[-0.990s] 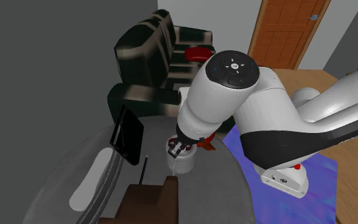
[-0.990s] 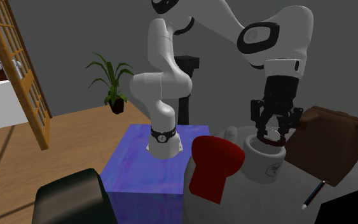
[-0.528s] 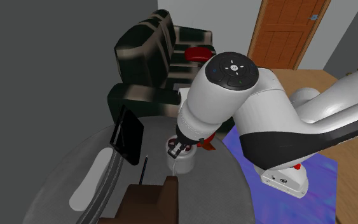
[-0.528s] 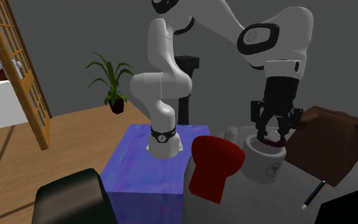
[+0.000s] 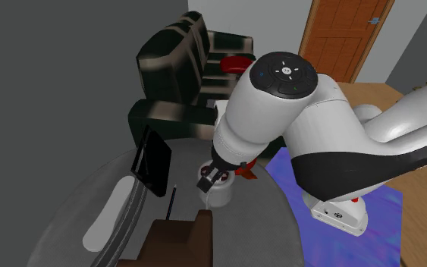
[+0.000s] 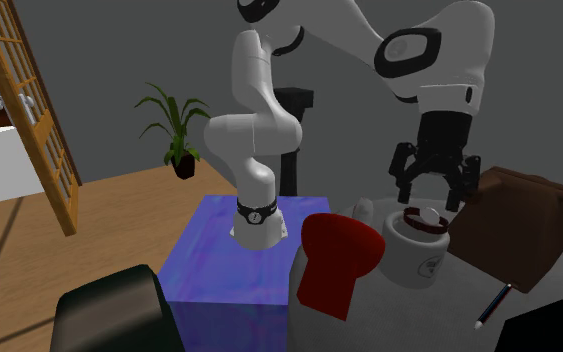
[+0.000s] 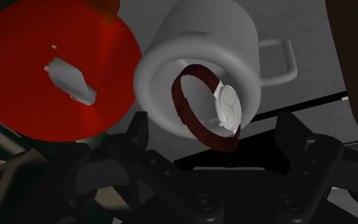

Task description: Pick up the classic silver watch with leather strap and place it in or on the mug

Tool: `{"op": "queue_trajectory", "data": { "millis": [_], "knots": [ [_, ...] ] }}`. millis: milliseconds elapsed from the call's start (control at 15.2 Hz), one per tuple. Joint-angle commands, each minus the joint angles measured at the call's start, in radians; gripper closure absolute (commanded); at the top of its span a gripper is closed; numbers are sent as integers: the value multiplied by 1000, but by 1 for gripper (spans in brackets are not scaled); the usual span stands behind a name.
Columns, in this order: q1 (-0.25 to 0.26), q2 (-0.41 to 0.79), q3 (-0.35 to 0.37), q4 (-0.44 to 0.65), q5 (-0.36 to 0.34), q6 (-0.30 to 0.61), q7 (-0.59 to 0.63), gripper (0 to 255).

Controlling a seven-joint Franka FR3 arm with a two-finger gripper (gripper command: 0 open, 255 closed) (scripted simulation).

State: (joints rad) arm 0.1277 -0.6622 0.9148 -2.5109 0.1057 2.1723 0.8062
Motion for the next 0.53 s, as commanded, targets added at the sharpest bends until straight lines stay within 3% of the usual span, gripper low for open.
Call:
{"op": "queue_trajectory", "data": {
  "millis": [0, 462],
  "knots": [
    [24, -28, -25, 38, 7, -69, -8, 0],
    [32, -38, -34, 56, 9, -98, -11, 0]
  ]
}}
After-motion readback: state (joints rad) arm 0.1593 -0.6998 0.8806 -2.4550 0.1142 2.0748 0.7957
